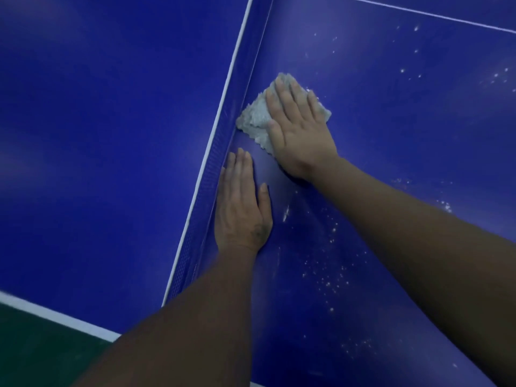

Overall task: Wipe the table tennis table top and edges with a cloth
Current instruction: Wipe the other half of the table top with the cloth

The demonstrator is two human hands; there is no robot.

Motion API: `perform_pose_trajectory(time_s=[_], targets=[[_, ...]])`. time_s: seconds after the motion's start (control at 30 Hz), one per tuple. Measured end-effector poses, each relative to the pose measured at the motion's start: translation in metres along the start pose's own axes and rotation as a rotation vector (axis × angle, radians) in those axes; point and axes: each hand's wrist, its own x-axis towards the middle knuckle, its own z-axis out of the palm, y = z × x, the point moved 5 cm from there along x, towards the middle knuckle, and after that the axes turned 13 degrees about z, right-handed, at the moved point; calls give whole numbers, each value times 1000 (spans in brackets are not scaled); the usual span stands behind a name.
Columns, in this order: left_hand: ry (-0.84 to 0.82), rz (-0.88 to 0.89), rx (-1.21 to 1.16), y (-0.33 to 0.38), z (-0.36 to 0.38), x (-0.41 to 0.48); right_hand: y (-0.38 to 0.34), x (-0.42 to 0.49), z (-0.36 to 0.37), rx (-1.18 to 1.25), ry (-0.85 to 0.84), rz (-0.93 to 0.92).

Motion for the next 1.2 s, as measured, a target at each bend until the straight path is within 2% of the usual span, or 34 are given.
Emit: perform_pose_trajectory(time_s=[0.13,0.23,0.3,0.37,0.43,0.5,0.63,0.73,0.8,0.87,0.97,1.1,1.2], targets=[[-51,4,73,0,1,3,-14,-4,5,-30,163,-194],[-76,7,107,0,4,3,-11,29,0,-37,173,-227],[-77,13,105,-2,4,3,9,57,-6,-41,134,-119],[-74,20,107,-1,4,4,45,75,-14,-15,87,70],[-77,13,123,-2,3,2,75,72,-20,31,71,224],[-84,7,128,-2,4,2,84,55,-22,24,91,303],[-84,6,127,-2,2,3,44,42,-9,-69,186,162],[-97,-6,127,-2,2,3,5,72,-4,-84,175,-2],[-95,-1,128,-2,2,3,-3,97,-7,-65,152,-25],[-87,15,132,-1,2,4,14,124,-13,-60,92,61],[-90,1,129,-2,1,3,70,138,-29,-52,56,287],[-99,-7,128,-3,2,3,146,91,-44,-7,153,581],[-103,-8,139,-2,2,2,154,66,-42,15,142,706]])
